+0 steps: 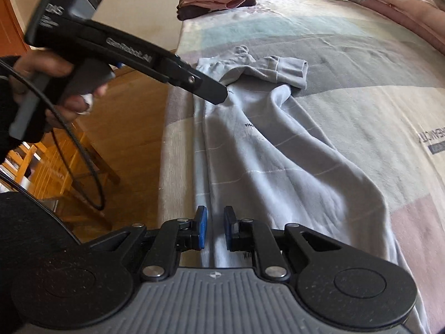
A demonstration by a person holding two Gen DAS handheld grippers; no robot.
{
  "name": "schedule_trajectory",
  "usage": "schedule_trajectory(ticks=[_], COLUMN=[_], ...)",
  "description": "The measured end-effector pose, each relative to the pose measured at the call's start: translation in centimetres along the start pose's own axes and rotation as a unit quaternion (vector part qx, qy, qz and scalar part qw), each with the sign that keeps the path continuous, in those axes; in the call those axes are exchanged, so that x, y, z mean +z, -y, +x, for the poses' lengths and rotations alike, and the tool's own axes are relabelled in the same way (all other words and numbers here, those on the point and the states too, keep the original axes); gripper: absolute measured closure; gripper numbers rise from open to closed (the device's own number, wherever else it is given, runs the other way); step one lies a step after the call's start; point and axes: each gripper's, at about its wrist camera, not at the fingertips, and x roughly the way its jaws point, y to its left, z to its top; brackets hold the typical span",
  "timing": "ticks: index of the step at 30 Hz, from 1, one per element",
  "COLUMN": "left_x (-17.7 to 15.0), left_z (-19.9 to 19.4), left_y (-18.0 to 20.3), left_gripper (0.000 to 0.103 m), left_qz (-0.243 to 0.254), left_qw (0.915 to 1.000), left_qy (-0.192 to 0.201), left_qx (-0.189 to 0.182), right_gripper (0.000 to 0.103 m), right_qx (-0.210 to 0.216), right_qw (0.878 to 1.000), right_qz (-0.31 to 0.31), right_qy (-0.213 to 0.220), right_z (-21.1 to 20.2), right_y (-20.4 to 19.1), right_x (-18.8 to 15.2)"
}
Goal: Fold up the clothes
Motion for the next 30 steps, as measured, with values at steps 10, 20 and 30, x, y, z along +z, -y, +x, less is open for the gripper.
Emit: schedule_trajectory(ticks=[10, 20, 30], left_x=[0.4, 0.8, 1.3], left_z=[-0.1, 0.5, 1.7], left_y=[-0.2, 1.3, 4.5], left_gripper=[0.012, 0.012, 0.012], left_qz=[0.003, 0.019, 0.049], left_qw=[1.0000, 0.9997, 0.9981], left_qy=[0.002, -0.005, -0.014], left_qx=[-0.004, -0.015, -0.035], right_gripper=[0.101, 0.091, 0.070], right_qx=[0.008, 0.014, -0.167], right_qw=[1.000, 0.997, 0.984], right_qz=[0.012, 0.060, 0.067], right_qy=[0.006, 0.038, -0.013], right_z=[-0.1, -4.6, -10.2], right_y=[-1.3, 1.0, 8.9], right_x=[0.4, -0.4, -5.7])
